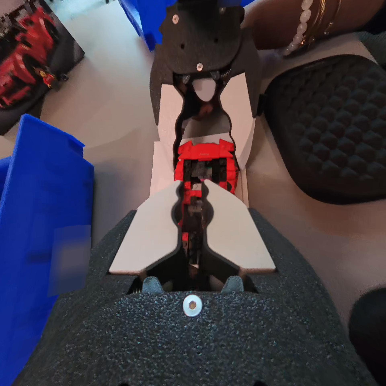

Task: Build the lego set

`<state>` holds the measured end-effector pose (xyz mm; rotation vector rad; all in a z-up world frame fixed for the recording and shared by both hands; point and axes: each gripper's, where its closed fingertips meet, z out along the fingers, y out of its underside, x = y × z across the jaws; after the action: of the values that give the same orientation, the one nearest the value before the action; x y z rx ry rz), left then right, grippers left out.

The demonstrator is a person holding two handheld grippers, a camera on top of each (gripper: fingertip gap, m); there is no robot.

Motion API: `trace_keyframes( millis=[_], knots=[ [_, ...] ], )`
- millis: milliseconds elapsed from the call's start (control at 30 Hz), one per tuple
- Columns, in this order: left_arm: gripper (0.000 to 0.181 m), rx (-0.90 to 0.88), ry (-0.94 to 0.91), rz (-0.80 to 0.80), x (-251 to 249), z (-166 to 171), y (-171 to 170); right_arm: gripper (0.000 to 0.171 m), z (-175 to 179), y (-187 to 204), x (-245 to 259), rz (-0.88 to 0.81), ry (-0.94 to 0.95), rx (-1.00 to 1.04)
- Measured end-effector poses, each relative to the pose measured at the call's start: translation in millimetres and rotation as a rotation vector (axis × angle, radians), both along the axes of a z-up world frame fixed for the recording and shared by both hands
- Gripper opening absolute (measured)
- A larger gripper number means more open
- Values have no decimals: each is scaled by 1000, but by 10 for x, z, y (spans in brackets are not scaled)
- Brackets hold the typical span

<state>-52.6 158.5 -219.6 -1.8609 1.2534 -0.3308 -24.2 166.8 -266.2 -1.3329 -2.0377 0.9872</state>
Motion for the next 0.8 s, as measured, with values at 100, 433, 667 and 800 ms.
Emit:
trace_keyframes(
  millis=[100, 433, 667, 800],
  knots=[
    [12, 34, 78, -4, 120, -152, 56, 76, 0, -2, 2, -2, -1, -2],
    [7, 14, 96, 9, 205, -302, 140, 76, -9, -28, -11, -8, -12, -11],
    [7, -52, 100, 52, 201, -260, 111, 76, -13, -30, -14, -8, -16, -14],
    [11, -17, 109, -7, 199, -253, 104, 76, -15, -30, -15, -8, -17, -15]
  ],
)
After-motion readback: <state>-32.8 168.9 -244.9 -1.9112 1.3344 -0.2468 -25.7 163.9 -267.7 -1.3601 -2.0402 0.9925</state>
